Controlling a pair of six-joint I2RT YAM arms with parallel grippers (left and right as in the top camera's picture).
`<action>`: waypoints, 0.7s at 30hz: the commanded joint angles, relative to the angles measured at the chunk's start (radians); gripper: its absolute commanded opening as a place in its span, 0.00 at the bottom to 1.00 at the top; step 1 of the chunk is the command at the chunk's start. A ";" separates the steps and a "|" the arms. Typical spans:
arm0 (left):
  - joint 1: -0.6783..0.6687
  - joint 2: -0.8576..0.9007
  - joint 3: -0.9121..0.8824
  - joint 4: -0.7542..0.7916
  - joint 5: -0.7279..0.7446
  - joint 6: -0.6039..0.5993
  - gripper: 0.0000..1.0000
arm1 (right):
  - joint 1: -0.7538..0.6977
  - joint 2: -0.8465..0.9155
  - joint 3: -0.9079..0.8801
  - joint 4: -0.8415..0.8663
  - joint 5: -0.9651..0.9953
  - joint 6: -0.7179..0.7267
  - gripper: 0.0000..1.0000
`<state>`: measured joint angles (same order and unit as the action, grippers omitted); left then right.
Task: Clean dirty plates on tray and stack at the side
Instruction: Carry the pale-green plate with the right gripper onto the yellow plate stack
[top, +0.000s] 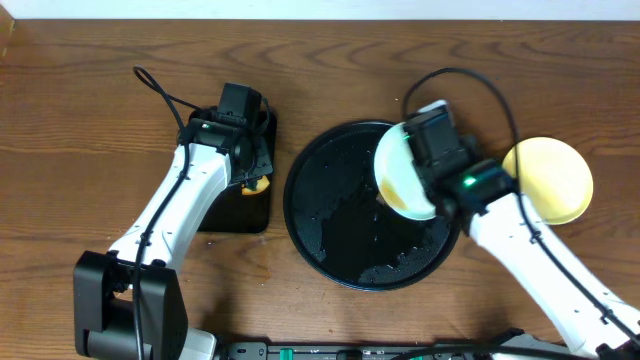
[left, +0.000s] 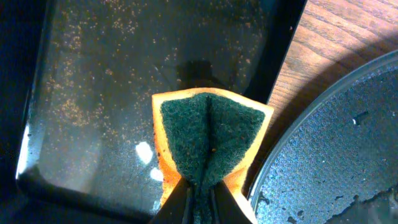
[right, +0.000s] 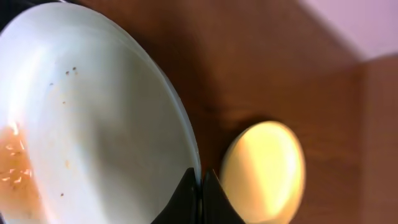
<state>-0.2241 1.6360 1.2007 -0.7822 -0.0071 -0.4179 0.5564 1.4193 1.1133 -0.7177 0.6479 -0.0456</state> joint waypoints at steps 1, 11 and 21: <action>0.003 -0.015 -0.005 -0.002 -0.012 0.006 0.08 | 0.102 -0.015 0.029 0.031 0.259 -0.103 0.01; 0.003 -0.015 -0.005 -0.002 -0.012 0.006 0.08 | 0.229 -0.015 0.029 0.080 0.407 -0.184 0.01; 0.003 -0.015 -0.005 -0.002 -0.012 0.006 0.08 | 0.229 -0.015 0.029 0.099 0.422 -0.184 0.01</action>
<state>-0.2241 1.6360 1.2007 -0.7822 -0.0067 -0.4179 0.7841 1.4193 1.1164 -0.6273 1.0271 -0.2207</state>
